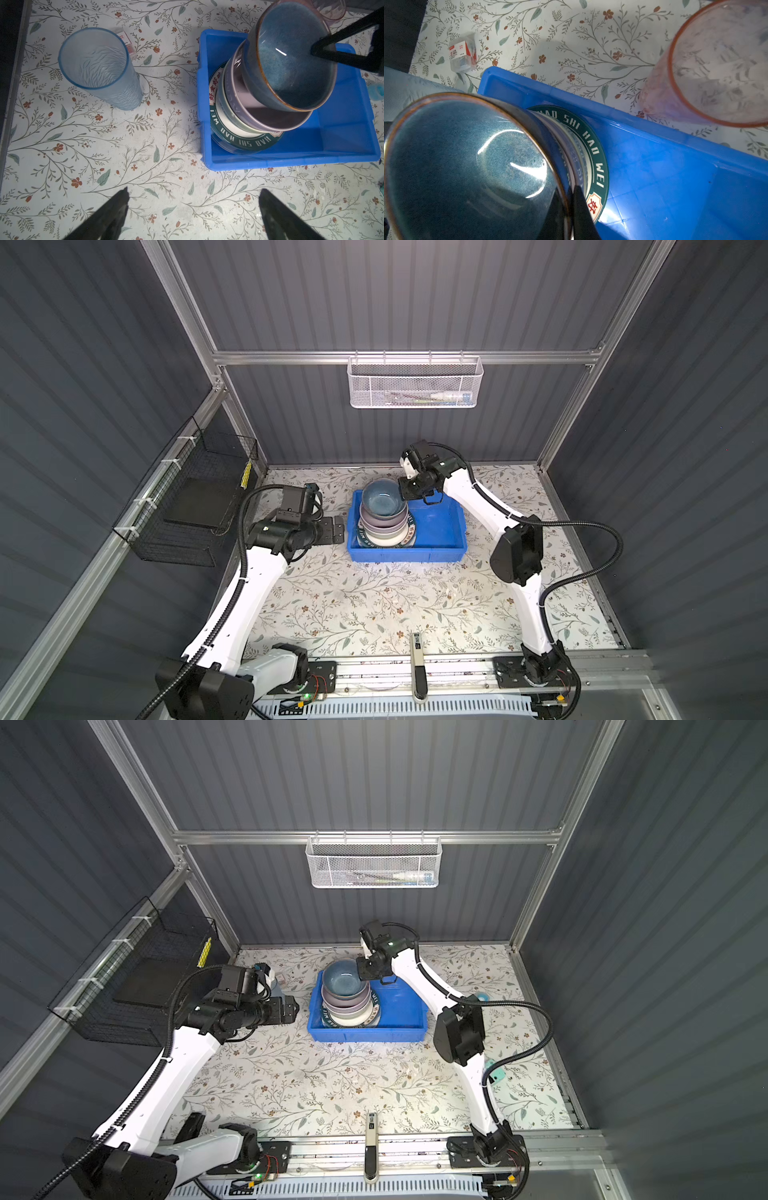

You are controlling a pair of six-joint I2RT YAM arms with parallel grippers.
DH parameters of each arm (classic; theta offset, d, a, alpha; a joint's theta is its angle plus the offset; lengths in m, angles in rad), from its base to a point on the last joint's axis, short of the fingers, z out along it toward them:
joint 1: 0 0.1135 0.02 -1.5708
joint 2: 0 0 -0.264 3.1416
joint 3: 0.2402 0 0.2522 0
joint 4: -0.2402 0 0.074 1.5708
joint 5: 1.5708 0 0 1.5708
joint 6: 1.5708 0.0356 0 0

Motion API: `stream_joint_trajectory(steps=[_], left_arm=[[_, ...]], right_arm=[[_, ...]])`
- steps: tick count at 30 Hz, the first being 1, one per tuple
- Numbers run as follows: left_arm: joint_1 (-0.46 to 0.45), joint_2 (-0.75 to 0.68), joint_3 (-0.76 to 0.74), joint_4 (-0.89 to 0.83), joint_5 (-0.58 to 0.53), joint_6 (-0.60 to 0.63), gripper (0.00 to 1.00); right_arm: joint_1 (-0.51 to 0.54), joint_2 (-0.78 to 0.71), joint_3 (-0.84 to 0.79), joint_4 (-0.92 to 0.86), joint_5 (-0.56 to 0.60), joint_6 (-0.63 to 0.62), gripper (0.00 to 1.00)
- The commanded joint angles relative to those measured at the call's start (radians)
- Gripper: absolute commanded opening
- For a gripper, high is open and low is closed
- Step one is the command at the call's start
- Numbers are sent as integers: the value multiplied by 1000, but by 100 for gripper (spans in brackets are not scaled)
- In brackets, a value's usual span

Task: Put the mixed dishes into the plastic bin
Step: 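Lower the dark blue bowl onto the lilac bowl and open the right gripper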

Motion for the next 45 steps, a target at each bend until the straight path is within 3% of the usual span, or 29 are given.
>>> stream_joint_trajectory(steps=[1, 12, 25, 30, 34, 45], left_arm=[[6, -22, -16, -21, -10, 27, 99], [6, -23, -30, -19, -30, 25, 99], [6, -16, -32, -21, -46, 15, 100], [7, -1, -32, -36, -124, -10, 100], [6, 14, -32, -33, -135, -16, 100], [7, 83, 16, -28, -193, -52, 98]], right_arm=[[13, -15, 49, 60, -19, 2, 0], [31, -4, 47, 4, 55, -37, 0], [46, -10, 38, -9, 88, -47, 7], [51, -16, 29, -12, 94, -48, 10], [51, -22, 22, -13, 99, -46, 15], [50, -52, 4, -5, 94, -46, 19]])
